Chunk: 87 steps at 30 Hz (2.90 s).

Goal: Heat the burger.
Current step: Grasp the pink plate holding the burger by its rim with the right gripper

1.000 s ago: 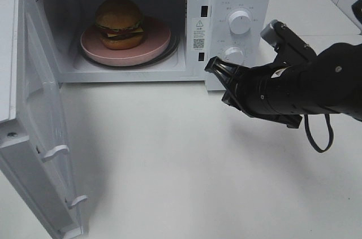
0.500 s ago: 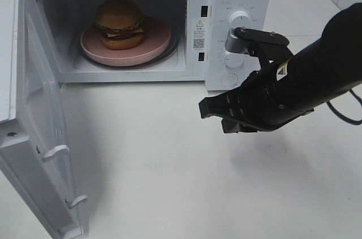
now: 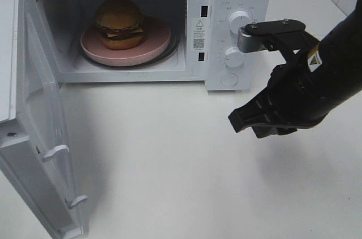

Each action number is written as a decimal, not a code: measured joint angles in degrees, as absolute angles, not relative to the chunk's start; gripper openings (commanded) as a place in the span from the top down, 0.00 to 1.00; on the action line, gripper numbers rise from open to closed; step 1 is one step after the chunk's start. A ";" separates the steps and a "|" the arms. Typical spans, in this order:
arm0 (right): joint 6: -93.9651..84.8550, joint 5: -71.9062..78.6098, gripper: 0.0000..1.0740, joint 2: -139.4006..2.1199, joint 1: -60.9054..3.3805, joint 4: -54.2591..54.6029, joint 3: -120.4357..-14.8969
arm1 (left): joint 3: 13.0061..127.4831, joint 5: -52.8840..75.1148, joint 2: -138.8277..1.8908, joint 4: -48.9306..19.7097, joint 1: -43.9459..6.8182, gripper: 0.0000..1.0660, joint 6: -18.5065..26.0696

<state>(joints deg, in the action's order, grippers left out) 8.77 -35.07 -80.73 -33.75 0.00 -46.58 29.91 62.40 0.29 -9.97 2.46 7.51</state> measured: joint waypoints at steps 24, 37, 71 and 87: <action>-39.13 -38.67 0.34 -75.17 -33.75 -3.32 -46.58 | 29.91 62.40 0.29 -9.97 2.46 0.08 7.51; -46.47 -30.48 0.23 -75.17 -33.75 -19.19 -46.58 | 29.91 62.40 0.29 -9.97 2.46 0.08 7.51; -46.47 -19.54 0.24 -93.56 -43.03 -30.42 -61.31 | 29.91 62.40 0.29 -9.97 2.46 0.08 7.51; -44.00 -11.75 0.24 -105.08 -43.09 -33.29 -69.10 | 29.91 62.40 0.29 -9.97 2.46 0.08 7.51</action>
